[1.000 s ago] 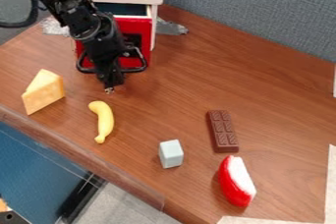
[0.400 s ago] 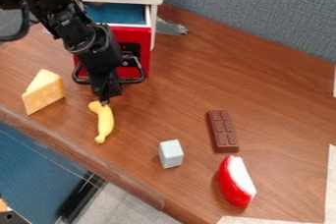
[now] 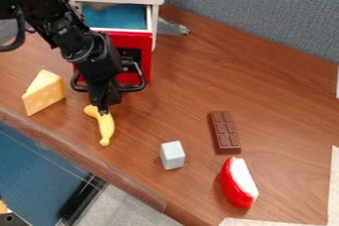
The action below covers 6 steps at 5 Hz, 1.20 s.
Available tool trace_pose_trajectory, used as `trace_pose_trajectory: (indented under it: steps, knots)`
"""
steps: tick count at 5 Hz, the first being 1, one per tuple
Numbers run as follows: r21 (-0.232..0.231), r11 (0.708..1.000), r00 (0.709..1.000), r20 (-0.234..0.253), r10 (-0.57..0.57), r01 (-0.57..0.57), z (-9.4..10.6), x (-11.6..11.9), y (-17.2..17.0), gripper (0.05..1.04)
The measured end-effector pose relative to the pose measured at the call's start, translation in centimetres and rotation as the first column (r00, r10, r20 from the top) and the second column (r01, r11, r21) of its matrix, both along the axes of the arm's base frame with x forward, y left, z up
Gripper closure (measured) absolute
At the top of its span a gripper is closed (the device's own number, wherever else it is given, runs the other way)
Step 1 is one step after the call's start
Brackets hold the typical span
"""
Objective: Open the drawer
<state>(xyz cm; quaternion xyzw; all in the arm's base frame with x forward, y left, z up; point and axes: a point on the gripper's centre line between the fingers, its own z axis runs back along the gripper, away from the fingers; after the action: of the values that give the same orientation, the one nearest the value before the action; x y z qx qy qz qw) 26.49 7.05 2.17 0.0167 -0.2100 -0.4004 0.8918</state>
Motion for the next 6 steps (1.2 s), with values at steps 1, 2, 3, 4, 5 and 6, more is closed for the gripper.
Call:
trace_pose_trajectory:
  steps: [1,2,3,4,5,6]
  knots:
    - [-0.005,1.0,1.0,-0.001,0.001,-0.001,0.0,-0.4,-0.2,0.939]
    - [-0.001,1.0,1.0,0.005,0.002,-0.002,0.0,-0.6,-0.3,0.939]
    - [-0.004,1.0,1.0,-0.003,-0.008,0.008,-0.1,-1.0,-0.6,0.939]
    - [-0.004,1.0,1.0,-0.003,-0.001,0.001,-0.1,-1.2,-0.6,0.939]
    - [-0.002,1.0,1.0,-0.002,-0.004,0.004,-0.1,-1.4,-0.7,0.939]
    - [0.0,1.0,1.0,0.001,0.001,-0.001,-0.2,-1.5,-0.7,0.939]
